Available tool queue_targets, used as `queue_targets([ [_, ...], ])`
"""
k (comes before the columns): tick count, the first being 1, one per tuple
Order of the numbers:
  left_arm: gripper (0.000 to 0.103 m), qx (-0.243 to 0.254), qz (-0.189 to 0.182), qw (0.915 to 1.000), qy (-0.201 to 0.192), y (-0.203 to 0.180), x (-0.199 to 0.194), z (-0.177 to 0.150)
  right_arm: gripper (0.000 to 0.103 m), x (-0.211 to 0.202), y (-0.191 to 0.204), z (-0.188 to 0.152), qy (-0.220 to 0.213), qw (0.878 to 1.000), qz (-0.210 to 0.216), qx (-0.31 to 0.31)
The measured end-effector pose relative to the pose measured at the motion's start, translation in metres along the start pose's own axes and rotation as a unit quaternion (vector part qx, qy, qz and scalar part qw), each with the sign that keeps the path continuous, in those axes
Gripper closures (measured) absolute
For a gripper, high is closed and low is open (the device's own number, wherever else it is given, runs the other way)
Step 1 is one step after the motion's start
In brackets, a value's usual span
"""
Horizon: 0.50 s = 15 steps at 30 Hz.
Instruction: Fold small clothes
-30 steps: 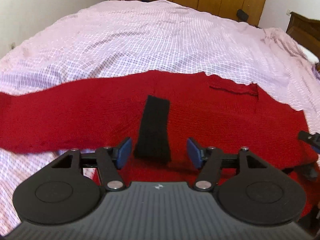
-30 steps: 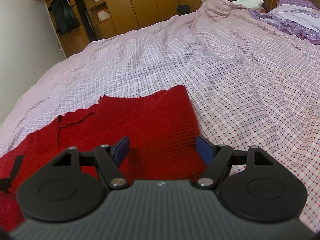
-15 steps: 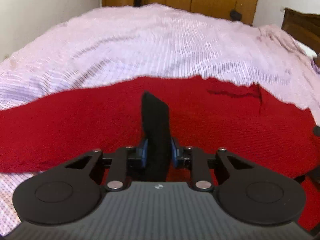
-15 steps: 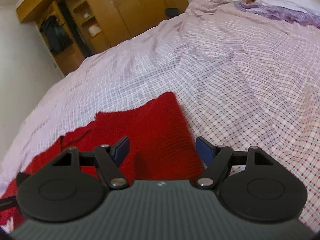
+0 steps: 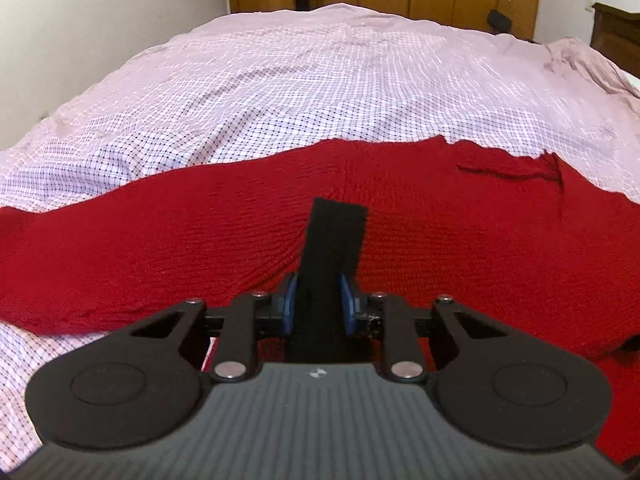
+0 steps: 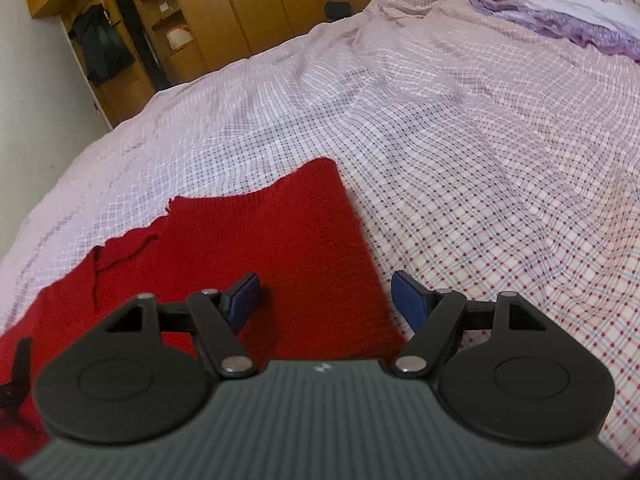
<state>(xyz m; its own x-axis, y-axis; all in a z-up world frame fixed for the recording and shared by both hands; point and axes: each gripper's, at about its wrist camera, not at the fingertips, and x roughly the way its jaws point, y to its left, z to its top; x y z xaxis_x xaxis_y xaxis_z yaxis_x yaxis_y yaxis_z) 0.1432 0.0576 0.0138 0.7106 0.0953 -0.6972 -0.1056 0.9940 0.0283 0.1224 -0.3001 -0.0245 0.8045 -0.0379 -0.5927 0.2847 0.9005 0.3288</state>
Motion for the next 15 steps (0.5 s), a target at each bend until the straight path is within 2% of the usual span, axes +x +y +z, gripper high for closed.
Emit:
queue_targets([
  [5, 0.075, 0.002, -0.003, 1.0000, -0.001, 0.011, -0.023, -0.006, 0.028, -0.004, 0.000, 0.001, -0.003, 1.000, 0.003, 0.002],
  [7, 0.068, -0.009, -0.004, 0.9999, 0.003, 0.020, -0.033, -0.009, 0.028, -0.009, 0.002, 0.002, -0.005, 1.000, 0.007, 0.002],
  [9, 0.056, -0.026, -0.009, 0.9996, 0.005, 0.034, -0.044, -0.011, 0.028, -0.020, 0.005, 0.004, -0.011, 1.000, 0.015, -0.002],
  [15, 0.043, -0.046, 0.015, 0.9988, -0.005, 0.071, -0.071, -0.014, 0.028, -0.060, 0.014, 0.004, -0.015, 0.999, 0.036, -0.021],
])
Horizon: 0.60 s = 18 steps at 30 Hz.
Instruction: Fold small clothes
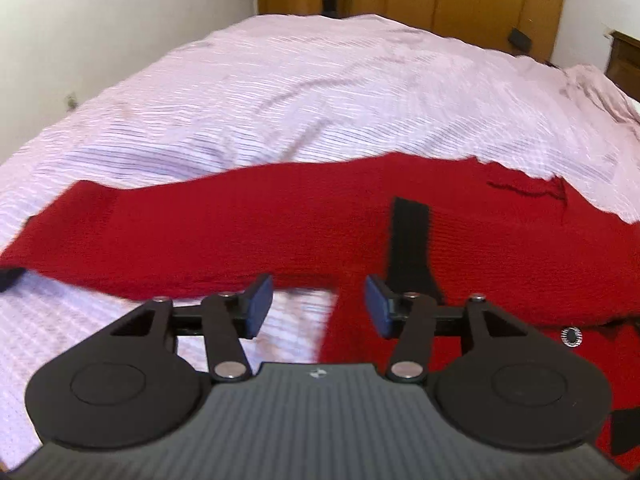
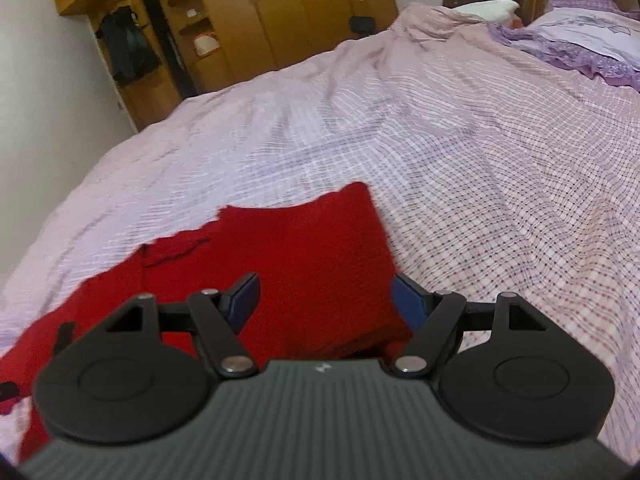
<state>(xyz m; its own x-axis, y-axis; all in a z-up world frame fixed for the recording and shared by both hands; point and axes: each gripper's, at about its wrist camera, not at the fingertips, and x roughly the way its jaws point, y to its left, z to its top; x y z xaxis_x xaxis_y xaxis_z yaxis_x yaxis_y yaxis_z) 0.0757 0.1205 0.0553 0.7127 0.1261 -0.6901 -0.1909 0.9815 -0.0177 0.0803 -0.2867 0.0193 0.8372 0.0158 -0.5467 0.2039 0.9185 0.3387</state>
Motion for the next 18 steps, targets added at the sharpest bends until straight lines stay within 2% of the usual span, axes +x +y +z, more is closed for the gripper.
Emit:
queue_targets([
  [6, 0.039, -0.064, 0.018, 0.9978, 0.009, 0.051, -0.008, -0.004, 0.028, -0.035, 0.016, -0.010, 0.021, 0.999, 0.030, -0.030],
  [10, 0.039, -0.085, 0.026, 0.9959, 0.016, 0.077, -0.011, -0.011, 0.028, -0.051, 0.020, -0.023, 0.046, 0.997, 0.050, -0.037],
  [18, 0.037, -0.127, 0.040, 0.9907, 0.026, 0.117, -0.008, -0.026, 0.029, -0.072, 0.017, -0.054, 0.037, 0.993, 0.042, -0.108],
])
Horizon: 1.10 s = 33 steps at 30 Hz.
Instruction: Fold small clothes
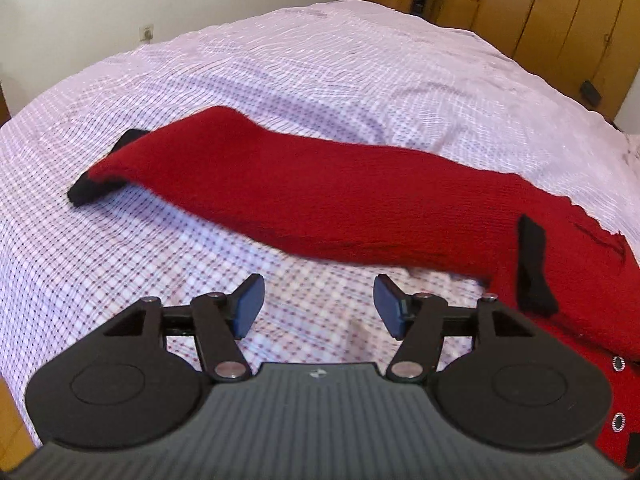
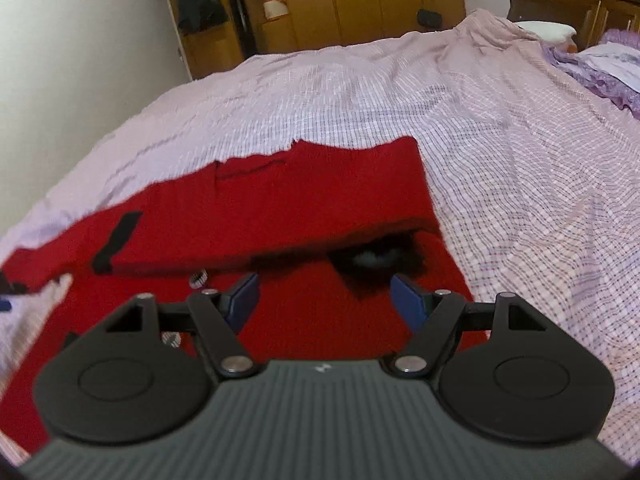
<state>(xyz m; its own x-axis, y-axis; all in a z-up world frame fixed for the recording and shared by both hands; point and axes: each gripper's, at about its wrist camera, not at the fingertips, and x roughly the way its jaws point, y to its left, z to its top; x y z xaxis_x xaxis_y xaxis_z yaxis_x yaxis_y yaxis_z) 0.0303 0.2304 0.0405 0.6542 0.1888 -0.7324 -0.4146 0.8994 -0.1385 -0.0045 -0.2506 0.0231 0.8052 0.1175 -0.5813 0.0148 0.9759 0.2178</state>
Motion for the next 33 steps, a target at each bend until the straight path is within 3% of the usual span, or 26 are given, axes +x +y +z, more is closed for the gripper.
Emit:
queue_targets([
  [5, 0.036, 0.000, 0.010, 0.9999, 0.006, 0.004, 0.010, 0.000, 0.029, 0.011, -0.009, -0.010, 0.011, 1.000, -0.015, -0.016],
  [10, 0.036, -0.023, -0.005, 0.9995, 0.022, 0.009, 0.024, 0.002, 0.030, 0.026, -0.014, -0.023, 0.034, 0.999, -0.024, -0.011],
  [14, 0.035, -0.043, -0.003, 0.9986, 0.032, 0.011, 0.037, 0.002, 0.024, 0.029, -0.009, -0.029, 0.032, 0.999, -0.025, -0.031],
  [22, 0.031, -0.022, -0.001, 0.9996, 0.016, 0.003, 0.040, 0.003, 0.021, 0.031, -0.014, -0.033, 0.022, 1.000, -0.011, -0.015],
  [26, 0.031, -0.052, -0.027, 0.9982, 0.011, 0.006, 0.041, 0.008, 0.020, 0.031, -0.013, -0.035, 0.016, 1.000, -0.013, -0.016],
  [33, 0.031, -0.074, -0.026, 0.9969, 0.004, 0.006, 0.052, 0.021, 0.020, 0.030, -0.012, -0.036, 0.012, 1.000, -0.013, -0.015],
])
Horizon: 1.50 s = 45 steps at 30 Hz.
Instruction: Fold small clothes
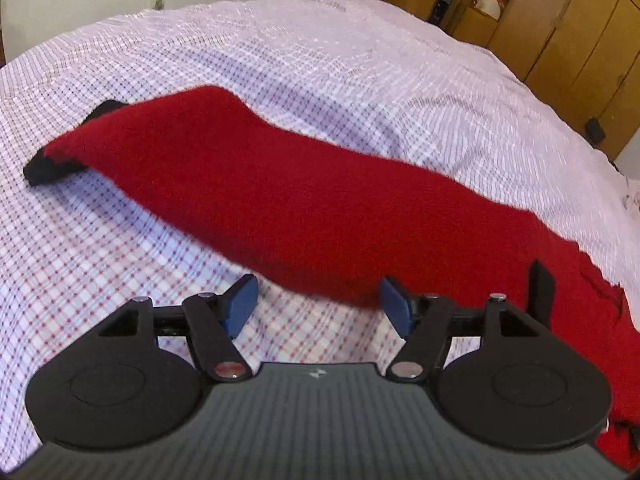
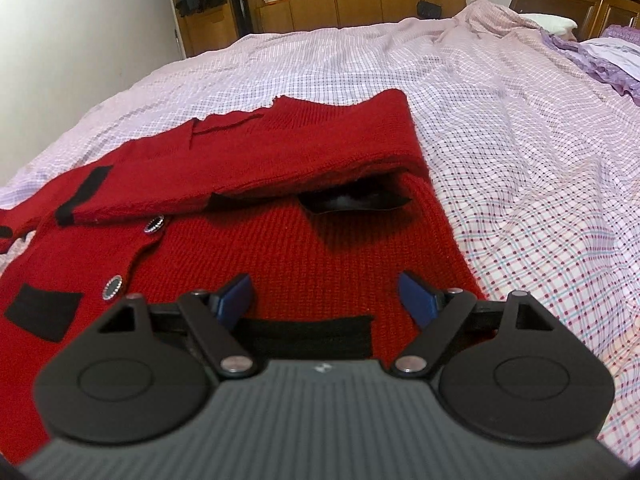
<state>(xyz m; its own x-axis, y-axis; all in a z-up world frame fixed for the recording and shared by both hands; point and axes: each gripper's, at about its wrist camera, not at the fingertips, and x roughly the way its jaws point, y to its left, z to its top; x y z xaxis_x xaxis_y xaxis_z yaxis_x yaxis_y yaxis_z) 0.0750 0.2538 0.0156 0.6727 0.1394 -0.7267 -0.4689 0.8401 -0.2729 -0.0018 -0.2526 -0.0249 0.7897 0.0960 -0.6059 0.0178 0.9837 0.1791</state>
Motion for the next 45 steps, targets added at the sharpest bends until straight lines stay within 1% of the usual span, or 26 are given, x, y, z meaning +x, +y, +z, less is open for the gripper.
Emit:
queue_targets([
  [5, 0.031, -0.028, 0.000, 0.9996, 0.001, 0.004, 0.009, 0.008, 0.020, 0.000, 0.001, -0.001, -0.001, 1.000, -0.001, 0.000],
  [9, 0.031, -0.048, -0.008, 0.9988, -0.005, 0.007, 0.004, 0.007, 0.020, 0.000, 0.001, -0.001, -0.002, 1.000, -0.001, 0.001],
  [11, 0.031, -0.070, -0.015, 0.9974, -0.008, 0.011, 0.001, 0.006, 0.020, -0.001, 0.001, -0.001, -0.004, 1.000, -0.001, 0.001],
  [13, 0.030, -0.099, -0.022, 0.9948, -0.012, 0.016, 0.001, 0.006, 0.020, -0.001, 0.001, -0.001, -0.004, 1.000, -0.002, 0.000],
  [16, 0.031, -0.138, -0.025, 0.9901, -0.007, 0.021, 0.003, 0.006, 0.020, -0.001, 0.002, -0.001, -0.004, 1.000, -0.003, 0.000],
  [18, 0.031, -0.160, -0.037, 0.9865, -0.003, 0.022, 0.001, 0.004, 0.020, -0.001, 0.002, -0.001, -0.004, 1.000, -0.003, 0.000],
  [20, 0.030, -0.180, -0.056, 0.9820, 0.000, 0.023, 0.000, 0.002, 0.020, -0.001, 0.002, -0.001, -0.004, 1.000, -0.004, -0.001],
  [21, 0.030, -0.180, -0.059, 0.9818, 0.001, 0.022, 0.001, 0.003, 0.020, -0.001, 0.003, -0.001, -0.004, 1.000, -0.005, -0.001],
  [22, 0.030, -0.175, -0.052, 0.9831, 0.003, 0.020, 0.003, 0.004, 0.020, -0.001, 0.003, -0.001, -0.004, 1.000, -0.005, -0.001],
  [23, 0.030, -0.167, -0.033, 0.9853, 0.012, 0.018, 0.008, 0.005, 0.020, 0.000, 0.003, -0.001, -0.004, 1.000, -0.006, -0.001],
  [24, 0.030, -0.166, -0.022, 0.9856, 0.018, 0.017, 0.011, 0.006, 0.020, 0.000, 0.003, -0.001, -0.004, 1.000, -0.005, -0.001],
  [25, 0.030, -0.169, -0.020, 0.9852, 0.018, 0.016, 0.014, 0.006, 0.020, -0.001, 0.003, -0.001, -0.004, 1.000, -0.005, 0.000],
  [27, 0.030, -0.161, -0.011, 0.9869, 0.005, 0.012, 0.018, 0.008, 0.020, 0.000, 0.003, -0.001, -0.004, 1.000, -0.005, 0.000],
  [31, 0.030, -0.118, 0.002, 0.9930, -0.009, 0.001, 0.026, 0.012, 0.020, 0.000, 0.004, -0.001, -0.005, 1.000, -0.007, -0.002],
  [32, 0.032, -0.106, 0.001, 0.9943, -0.013, 0.000, 0.027, 0.014, 0.020, 0.000, 0.004, -0.001, -0.005, 1.000, -0.007, -0.001],
  [33, 0.045, -0.088, -0.001, 0.9959, -0.023, -0.002, 0.026, 0.015, 0.020, 0.000, 0.003, -0.001, -0.005, 1.000, -0.007, -0.001],
  [34, 0.054, -0.076, 0.001, 0.9966, -0.032, -0.001, 0.025, 0.016, 0.020, 0.000, 0.003, -0.001, -0.005, 1.000, -0.006, -0.001],
  [35, 0.067, -0.060, 0.003, 0.9973, -0.042, -0.002, 0.023, 0.017, 0.020, 0.000, 0.003, -0.001, -0.005, 1.000, -0.006, -0.001],
  [36, 0.073, -0.047, 0.000, 0.9976, -0.051, -0.003, 0.019, 0.018, 0.020, 0.000, 0.003, -0.001, -0.005, 1.000, -0.006, 0.000],
  [39, 0.082, -0.025, -0.024, 0.9967, -0.073, -0.008, 0.004, 0.025, 0.020, 0.000, 0.002, -0.001, -0.006, 1.000, -0.004, 0.003],
  [45, 0.086, 0.011, -0.067, 0.9905, -0.120, -0.029, -0.033, 0.034, 0.020, -0.001, 0.001, -0.001, -0.009, 1.000, -0.002, 0.006],
])
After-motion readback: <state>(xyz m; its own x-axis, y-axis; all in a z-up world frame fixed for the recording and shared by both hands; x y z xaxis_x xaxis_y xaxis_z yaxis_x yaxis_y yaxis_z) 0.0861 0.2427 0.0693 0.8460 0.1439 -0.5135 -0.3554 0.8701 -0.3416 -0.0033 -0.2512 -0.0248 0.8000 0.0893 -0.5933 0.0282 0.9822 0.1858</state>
